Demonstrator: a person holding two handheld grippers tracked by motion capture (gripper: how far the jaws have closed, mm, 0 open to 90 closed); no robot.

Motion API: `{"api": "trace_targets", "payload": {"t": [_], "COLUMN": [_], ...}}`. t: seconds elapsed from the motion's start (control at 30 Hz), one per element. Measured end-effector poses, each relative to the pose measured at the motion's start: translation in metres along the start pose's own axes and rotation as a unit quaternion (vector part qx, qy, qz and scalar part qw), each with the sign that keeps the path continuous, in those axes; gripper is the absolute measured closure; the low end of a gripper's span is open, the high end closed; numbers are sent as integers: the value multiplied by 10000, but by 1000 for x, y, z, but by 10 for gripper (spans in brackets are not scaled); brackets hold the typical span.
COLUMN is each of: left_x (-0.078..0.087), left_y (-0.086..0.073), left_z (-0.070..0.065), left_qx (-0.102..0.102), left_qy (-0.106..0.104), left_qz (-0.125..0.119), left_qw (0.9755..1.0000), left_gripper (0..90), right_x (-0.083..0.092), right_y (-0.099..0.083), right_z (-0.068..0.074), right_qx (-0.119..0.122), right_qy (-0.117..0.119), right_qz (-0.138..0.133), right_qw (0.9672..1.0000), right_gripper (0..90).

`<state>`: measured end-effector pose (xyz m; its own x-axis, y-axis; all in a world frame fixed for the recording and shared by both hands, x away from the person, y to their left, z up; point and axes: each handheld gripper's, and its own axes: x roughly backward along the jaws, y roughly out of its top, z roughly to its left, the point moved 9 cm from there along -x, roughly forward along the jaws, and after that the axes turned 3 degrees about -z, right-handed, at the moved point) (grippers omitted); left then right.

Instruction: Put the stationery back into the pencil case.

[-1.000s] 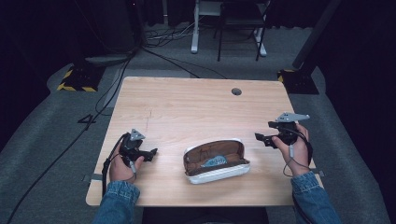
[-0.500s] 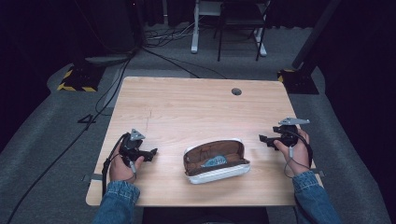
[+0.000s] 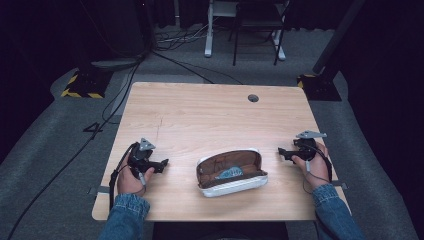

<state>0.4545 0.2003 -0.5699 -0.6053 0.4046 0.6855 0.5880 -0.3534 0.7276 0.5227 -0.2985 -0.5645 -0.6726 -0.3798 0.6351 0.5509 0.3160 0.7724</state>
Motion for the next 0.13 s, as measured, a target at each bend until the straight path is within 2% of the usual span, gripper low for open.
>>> {"api": "trace_targets", "payload": {"t": [0.13], "left_x": [0], "left_y": [0], "left_z": [0], "left_qx": [13], "left_qy": [13], "left_qz": [0], "left_qw": [10000], "left_gripper": [126], "right_x": [-1], "right_y": [0], "right_z": [0], "right_qx": [22], "right_qy": [-4], "right_qz": [9], "right_qw": [10000], "right_gripper": [157]}}
